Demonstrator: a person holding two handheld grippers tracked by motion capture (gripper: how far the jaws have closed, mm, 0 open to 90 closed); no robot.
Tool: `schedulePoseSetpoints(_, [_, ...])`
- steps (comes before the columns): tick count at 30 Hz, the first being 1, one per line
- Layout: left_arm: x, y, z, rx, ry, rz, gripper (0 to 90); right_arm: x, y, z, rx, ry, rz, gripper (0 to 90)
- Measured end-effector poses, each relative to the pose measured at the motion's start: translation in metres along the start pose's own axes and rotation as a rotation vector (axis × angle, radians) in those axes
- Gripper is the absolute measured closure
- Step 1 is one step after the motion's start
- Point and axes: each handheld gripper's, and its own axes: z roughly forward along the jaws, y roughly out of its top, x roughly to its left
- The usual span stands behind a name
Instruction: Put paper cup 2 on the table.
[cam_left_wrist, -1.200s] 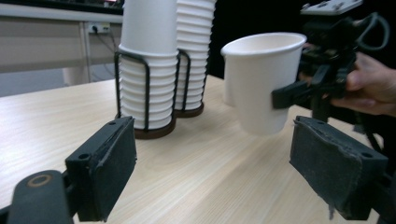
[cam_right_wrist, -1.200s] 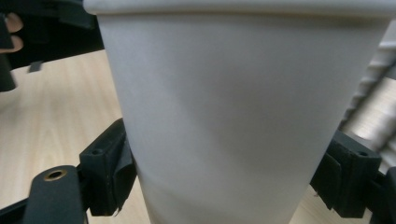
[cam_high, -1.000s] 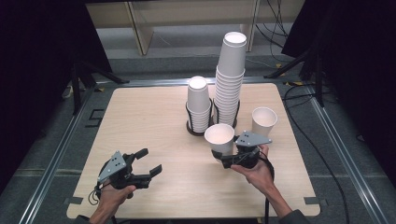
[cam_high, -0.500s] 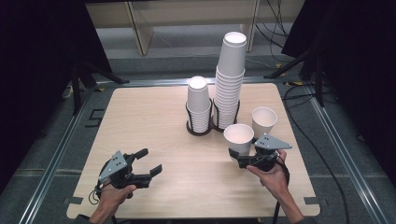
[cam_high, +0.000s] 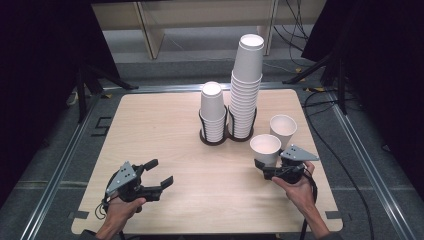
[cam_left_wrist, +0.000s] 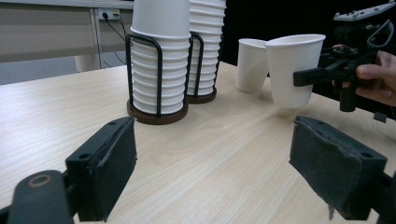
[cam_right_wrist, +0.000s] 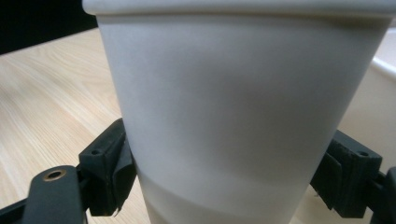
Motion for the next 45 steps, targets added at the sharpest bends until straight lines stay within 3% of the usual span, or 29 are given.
schedulePoseSetpoints(2, [0.000, 0.000, 0.000, 0.001, -0.001, 0.001, 14.3, -0.003, -0.002, 0.001, 0.006, -0.017, -0.016, 18.9])
schedulePoseSetpoints(8, [0.000, 0.000, 0.000, 0.010, -0.002, -0.001, 14.3, -0.004, -0.007, 0.011, 0.008, 0.002, -0.033, 18.8])
schedulePoseSetpoints(10, [-0.001, 0.000, 0.000, 0.007, -0.006, -0.003, 14.3, -0.005, -0.008, 0.012, 0.033, -0.011, -0.050, 18.8])
schedulePoseSetpoints(14, [-0.001, 0.000, 0.001, 0.008, -0.008, -0.002, 14.3, -0.008, -0.011, 0.014, 0.065, -0.015, -0.048, 18.7])
schedulePoseSetpoints(19, [-0.001, 0.000, 0.001, 0.014, -0.008, -0.002, 14.3, -0.012, -0.013, 0.015, 0.058, -0.009, -0.057, 18.3])
schedulePoseSetpoints(22, [-0.001, 0.000, 0.001, 0.015, -0.008, -0.003, 14.3, -0.012, -0.014, 0.014, 0.070, 0.011, -0.022, 17.9])
schedulePoseSetpoints(24, [-0.001, 0.000, 0.001, 0.010, -0.012, -0.003, 14.3, -0.013, -0.014, 0.013, 0.063, -0.013, -0.057, 17.6])
schedulePoseSetpoints(26, [-0.001, 0.000, 0.001, 0.009, -0.011, -0.003, 14.3, -0.009, -0.016, 0.012, 0.118, -0.009, 0.008, 17.3])
schedulePoseSetpoints(27, [-0.001, 0.000, 0.001, 0.009, -0.011, -0.002, 14.3, -0.013, -0.016, 0.013, 0.113, -0.015, -0.049, 17.2])
schedulePoseSetpoints(30, [-0.001, 0.000, 0.000, 0.010, -0.012, -0.004, 14.3, -0.012, -0.017, 0.015, 0.122, -0.008, -0.040, 16.0])
schedulePoseSetpoints(31, [-0.001, 0.000, 0.000, 0.010, -0.012, -0.002, 14.3, -0.010, -0.018, 0.013, 0.142, -0.023, 0.001, 15.2])
schedulePoseSetpoints(32, [-0.001, 0.000, 0.000, 0.009, -0.012, -0.002, 14.3, -0.012, -0.018, 0.014, 0.140, -0.009, -0.012, 15.7])
schedulePoseSetpoints(33, [-0.001, 0.000, 0.000, 0.010, -0.012, -0.003, 14.3, -0.013, -0.018, 0.012, 0.149, -0.031, -0.025, 15.5])
schedulePoseSetpoints(34, [-0.001, 0.000, 0.000, 0.009, -0.012, -0.005, 14.3, -0.011, -0.018, 0.012, 0.167, -0.012, -0.002, 15.6])
schedulePoseSetpoints(37, [-0.001, -0.001, 0.001, -0.014, -0.026, -0.005, 14.3, -0.012, -0.017, 0.007, 0.144, -0.015, -0.025, 15.4])
schedulePoseSetpoints(38, [0.000, -0.001, 0.001, -0.014, -0.027, -0.005, 14.3, -0.008, -0.017, 0.004, 0.167, -0.025, 0.014, 15.5])
schedulePoseSetpoints(39, [0.000, -0.001, 0.001, -0.014, -0.027, -0.003, 14.3, -0.010, -0.017, 0.002, 0.172, -0.018, -0.011, 15.5])
schedulePoseSetpoints(40, [0.000, -0.001, 0.001, -0.012, -0.026, -0.001, 14.3, -0.008, -0.019, 0.000, 0.166, -0.020, 0.003, 15.5])
schedulePoseSetpoints(41, [0.000, -0.002, 0.001, -0.007, -0.023, -0.003, 14.3, -0.009, -0.020, -0.002, 0.155, -0.012, -0.016, 15.4])
schedulePoseSetpoints(42, [-0.001, -0.001, -0.001, 0.018, -0.009, 0.001, 14.3, -0.007, -0.020, -0.005, 0.163, -0.019, -0.005, 15.5])
schedulePoseSetpoints(45, [0.000, -0.002, -0.001, 0.019, -0.005, 0.005, 14.3, -0.003, -0.023, -0.012, 0.191, -0.009, 0.024, 15.8])
